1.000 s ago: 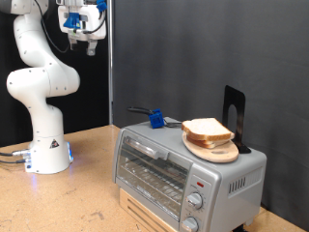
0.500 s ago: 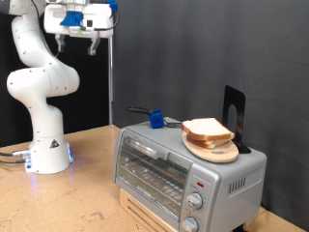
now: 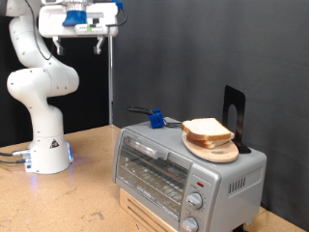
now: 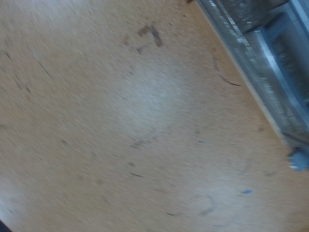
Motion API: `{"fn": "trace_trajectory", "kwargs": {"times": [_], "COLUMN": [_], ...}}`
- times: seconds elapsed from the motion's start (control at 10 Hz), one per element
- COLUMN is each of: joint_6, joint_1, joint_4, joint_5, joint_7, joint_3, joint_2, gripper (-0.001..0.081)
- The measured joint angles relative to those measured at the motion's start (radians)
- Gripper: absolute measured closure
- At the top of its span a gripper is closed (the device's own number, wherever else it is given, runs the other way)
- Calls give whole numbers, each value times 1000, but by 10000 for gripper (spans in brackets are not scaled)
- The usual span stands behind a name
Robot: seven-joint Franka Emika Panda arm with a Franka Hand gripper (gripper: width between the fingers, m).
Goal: Make a piece of toast with the oven
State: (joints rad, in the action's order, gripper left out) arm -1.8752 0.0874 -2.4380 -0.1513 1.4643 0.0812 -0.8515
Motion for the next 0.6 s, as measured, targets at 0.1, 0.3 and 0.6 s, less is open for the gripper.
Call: {"fn": "trace_trajectory", "kwargs": {"times": [0.1,0.3,0.6], "joint_6": [-49,-177,-73], "joint_1": [28,71,118], "joint_4": [-13,-65,-26], "joint_5": [-1,-20,76], "joint_7": [-100,-271,-390], "joint_3": [23,59,106], "joint_2": [-27,-51,-48], "gripper": [3,3,3]}}
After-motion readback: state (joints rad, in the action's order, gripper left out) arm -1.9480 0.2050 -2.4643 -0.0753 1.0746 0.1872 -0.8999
